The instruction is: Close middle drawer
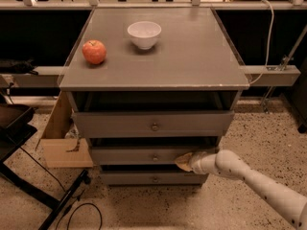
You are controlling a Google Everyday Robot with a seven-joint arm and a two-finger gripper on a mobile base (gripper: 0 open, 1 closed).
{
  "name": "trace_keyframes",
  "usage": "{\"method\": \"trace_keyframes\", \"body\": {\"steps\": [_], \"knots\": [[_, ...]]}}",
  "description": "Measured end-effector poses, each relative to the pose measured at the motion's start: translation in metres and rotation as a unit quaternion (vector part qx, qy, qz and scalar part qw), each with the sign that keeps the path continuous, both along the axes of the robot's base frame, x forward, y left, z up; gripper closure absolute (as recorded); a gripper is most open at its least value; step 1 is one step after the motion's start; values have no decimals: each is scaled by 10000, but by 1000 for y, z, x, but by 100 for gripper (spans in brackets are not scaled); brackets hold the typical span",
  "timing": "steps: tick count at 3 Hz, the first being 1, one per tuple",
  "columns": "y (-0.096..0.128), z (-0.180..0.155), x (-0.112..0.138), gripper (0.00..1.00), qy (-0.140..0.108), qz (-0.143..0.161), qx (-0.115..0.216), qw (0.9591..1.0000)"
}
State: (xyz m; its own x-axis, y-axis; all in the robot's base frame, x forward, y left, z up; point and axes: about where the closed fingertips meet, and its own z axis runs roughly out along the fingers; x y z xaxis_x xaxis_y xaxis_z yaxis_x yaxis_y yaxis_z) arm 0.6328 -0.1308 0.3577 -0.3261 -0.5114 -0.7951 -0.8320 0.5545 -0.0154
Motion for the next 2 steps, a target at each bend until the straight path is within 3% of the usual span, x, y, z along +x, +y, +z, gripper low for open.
{"method": "trace_keyframes", "body": {"steps": [1, 2], "knots": [[3, 4, -11, 100, 115, 150, -36, 9998], [-3, 28, -56, 100, 523, 544, -152, 9970]]}}
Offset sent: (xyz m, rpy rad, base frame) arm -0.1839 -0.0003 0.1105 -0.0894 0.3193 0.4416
